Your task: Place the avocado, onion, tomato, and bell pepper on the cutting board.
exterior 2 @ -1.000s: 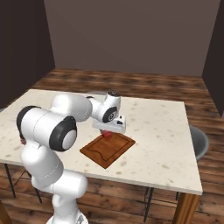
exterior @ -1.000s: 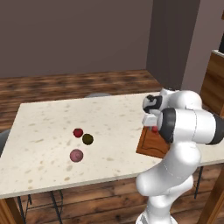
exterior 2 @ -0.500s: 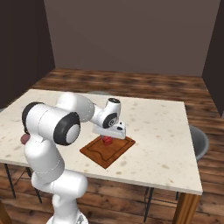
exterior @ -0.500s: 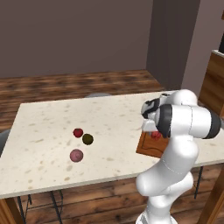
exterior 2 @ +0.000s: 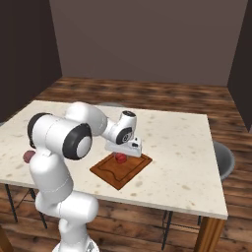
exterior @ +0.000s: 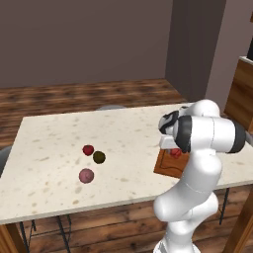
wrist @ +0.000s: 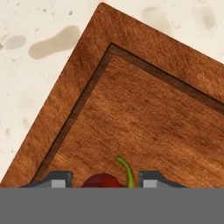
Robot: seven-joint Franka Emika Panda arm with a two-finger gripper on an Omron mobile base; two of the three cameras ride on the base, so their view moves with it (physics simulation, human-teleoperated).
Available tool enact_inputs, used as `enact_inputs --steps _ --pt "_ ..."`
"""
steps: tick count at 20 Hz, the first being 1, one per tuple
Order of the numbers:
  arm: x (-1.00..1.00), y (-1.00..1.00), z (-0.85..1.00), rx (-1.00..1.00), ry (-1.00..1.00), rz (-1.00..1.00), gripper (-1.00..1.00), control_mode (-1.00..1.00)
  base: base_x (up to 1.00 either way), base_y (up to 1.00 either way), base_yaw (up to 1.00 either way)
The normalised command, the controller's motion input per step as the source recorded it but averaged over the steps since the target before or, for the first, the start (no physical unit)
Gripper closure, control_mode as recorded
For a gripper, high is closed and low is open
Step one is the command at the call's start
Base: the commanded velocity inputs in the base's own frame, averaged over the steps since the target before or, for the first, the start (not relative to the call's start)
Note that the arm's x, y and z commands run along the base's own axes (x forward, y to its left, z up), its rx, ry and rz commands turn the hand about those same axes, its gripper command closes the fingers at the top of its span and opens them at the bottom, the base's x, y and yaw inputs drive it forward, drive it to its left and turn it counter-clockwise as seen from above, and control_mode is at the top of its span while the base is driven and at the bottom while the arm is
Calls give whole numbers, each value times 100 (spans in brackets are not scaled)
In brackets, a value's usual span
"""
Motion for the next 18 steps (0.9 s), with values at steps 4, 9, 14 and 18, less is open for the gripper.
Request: enact_inputs --steps 4,9,14,18 --pt "0 0 -8 0 0 0 -100 -100 0 0 0" --pt "0 0 -7 0 0 6 -100 -100 0 0 0" --pt "0 1 0 0 -3 3 -100 -100 0 0 0" --pt "0 1 2 0 -8 0 -100 -100 0 0 0"
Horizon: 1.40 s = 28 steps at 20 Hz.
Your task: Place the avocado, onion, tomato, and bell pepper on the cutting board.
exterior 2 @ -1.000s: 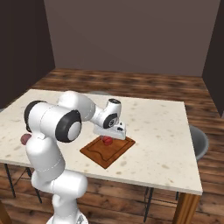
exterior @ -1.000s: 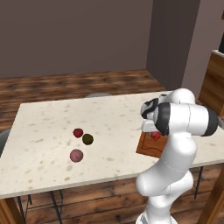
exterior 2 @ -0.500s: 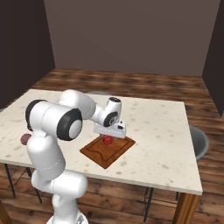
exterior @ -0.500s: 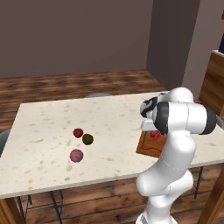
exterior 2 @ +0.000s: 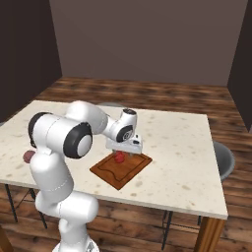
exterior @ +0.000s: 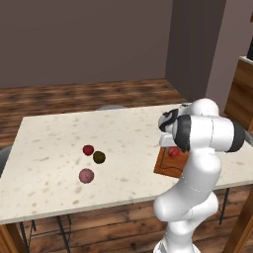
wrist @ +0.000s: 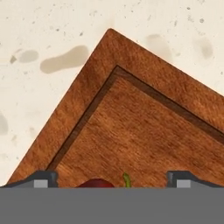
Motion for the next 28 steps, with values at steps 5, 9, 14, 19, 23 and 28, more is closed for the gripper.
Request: enact_inputs --steps 5,9,14,19,23,28 --pt "0 0 26 0 -14 0 -100 -100 0 0 0" --pt "0 11 44 0 -12 0 -100 -100 0 0 0" --pt "0 50 56 3 -4 0 -100 -100 0 0 0" --pt "-1 74 65 3 0 0 -100 -100 0 0 0" --pt "-10 64 53 5 0 5 -100 -100 0 0 0" --pt "-9 66 29 4 0 8 -100 -100 0 0 0"
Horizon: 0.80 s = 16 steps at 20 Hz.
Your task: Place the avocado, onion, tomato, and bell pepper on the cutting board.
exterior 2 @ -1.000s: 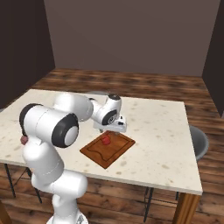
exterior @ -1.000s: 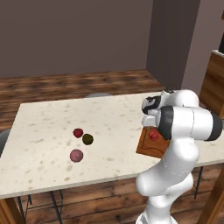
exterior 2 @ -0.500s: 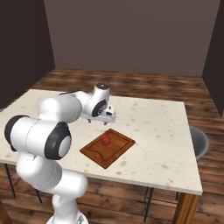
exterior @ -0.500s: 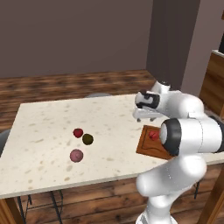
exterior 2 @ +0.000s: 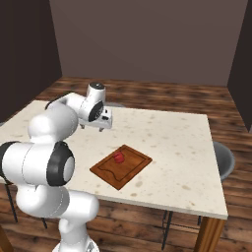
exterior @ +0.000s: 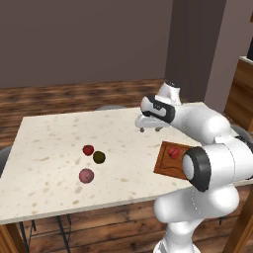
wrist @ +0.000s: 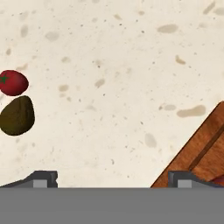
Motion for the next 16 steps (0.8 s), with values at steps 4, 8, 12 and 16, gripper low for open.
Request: enact_inputs --steps 4,8,12,16 --pt "-12 72 4 0 -5 9 -100 -100 0 0 0" --pt "-12 77 0 0 -5 10 -100 -100 0 0 0" --pt "-2 84 0 0 0 9 -100 -100 0 0 0" --pt "0 79 0 -2 0 12 -100 -100 0 0 0"
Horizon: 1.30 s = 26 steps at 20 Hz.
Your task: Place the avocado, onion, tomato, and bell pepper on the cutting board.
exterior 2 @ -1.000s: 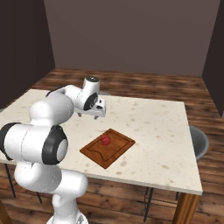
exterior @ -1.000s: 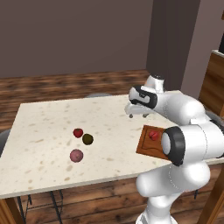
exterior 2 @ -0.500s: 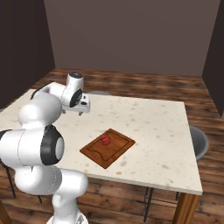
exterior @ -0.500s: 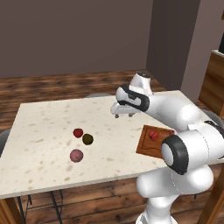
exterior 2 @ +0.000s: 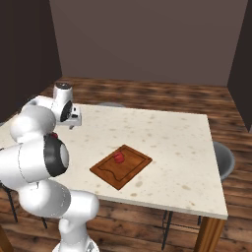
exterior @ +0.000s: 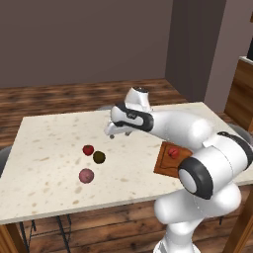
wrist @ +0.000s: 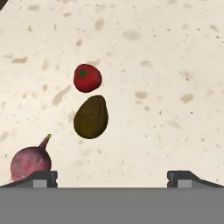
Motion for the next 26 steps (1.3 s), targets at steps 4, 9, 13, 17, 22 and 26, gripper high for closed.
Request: enact_inputs --steps 4,9,13,17,22,26 --pt "0 66 0 -6 0 12 -100 -100 0 0 0" --pt "1 44 0 -9 0 10 -100 -100 0 0 0" --pt "0 14 -4 -19 -2 2 -100 -100 0 0 0" --pt "0 1 -10 -20 -3 0 -100 -100 0 0 0" --pt "3 4 -18 -12 0 0 -100 -100 0 0 0" --pt "18 10 -12 0 1 0 -100 -100 0 0 0"
